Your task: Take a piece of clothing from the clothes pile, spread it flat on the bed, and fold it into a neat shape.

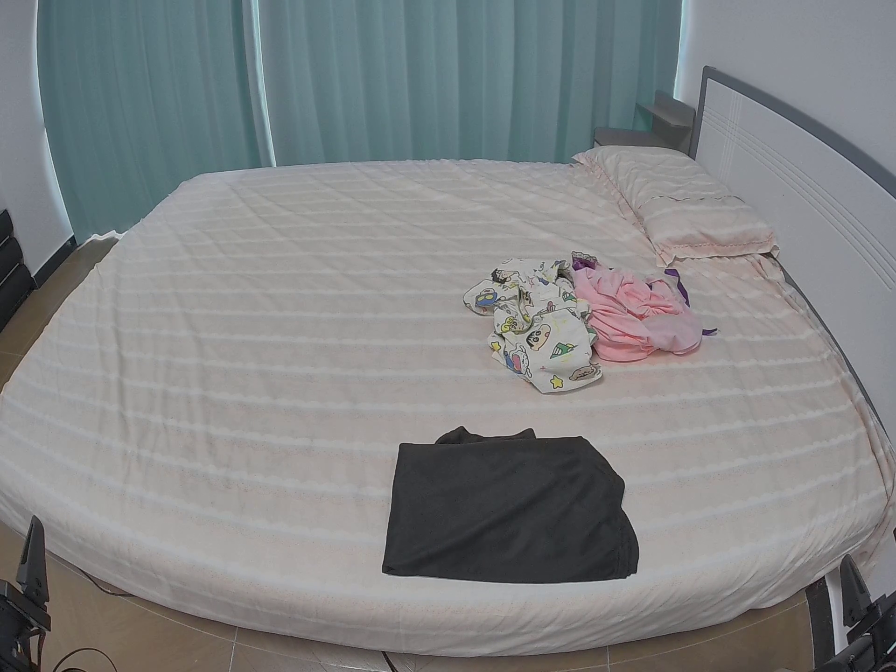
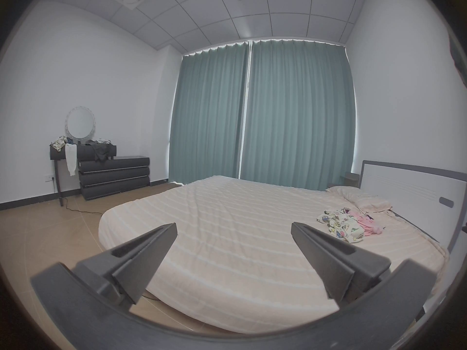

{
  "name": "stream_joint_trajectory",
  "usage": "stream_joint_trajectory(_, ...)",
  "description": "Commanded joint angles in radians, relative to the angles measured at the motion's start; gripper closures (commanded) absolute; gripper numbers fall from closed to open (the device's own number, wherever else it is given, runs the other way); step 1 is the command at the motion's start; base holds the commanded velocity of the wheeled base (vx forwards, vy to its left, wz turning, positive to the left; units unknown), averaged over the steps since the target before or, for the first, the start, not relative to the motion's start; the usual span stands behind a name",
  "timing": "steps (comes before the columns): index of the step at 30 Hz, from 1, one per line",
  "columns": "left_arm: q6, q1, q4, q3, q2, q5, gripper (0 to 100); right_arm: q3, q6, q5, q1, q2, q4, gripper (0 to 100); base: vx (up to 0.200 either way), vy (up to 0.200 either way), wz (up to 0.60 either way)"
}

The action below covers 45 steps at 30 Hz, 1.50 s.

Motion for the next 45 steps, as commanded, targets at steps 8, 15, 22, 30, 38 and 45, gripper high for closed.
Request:
stream_joint_trajectory(8,0.143,0.093,-0.021,0.057,-0.157,-0.047,0,0.061,-0.093,-0.001,-0.002,-0.043,-0.13,0,0.0,0.0,0.0)
stream_joint_trajectory(15,0.152,0.093,-0.043,0.131,-0.157,-0.169,0,0.061,-0.031,0.003,-0.002,-0.045,-0.13,0,0.0,0.0,0.0)
stream_joint_trajectory(22,0.149,0.093,-0.032,0.131,-0.157,-0.248,0,0.061,-0.008,0.054,-0.003,-0.045,-0.119,0,0.0,0.0,0.0)
stream_joint_trajectory(30,0.178,0.093,-0.013,0.131,-0.157,-0.29,0,0.063,-0.015,0.104,-0.003,-0.043,-0.076,0,0.0,0.0,0.0)
stream_joint_trajectory(38,0.169,0.093,0.019,0.131,-0.157,-0.402,0,0.063,-0.008,0.104,-0.002,-0.045,-0.076,0,0.0,0.0,0.0)
stream_joint_trajectory(45,0.158,0.093,0.056,0.131,-0.157,-0.414,0,0.063,-0.01,0.104,-0.002,-0.045,-0.076,0,0.0,0.0,0.0)
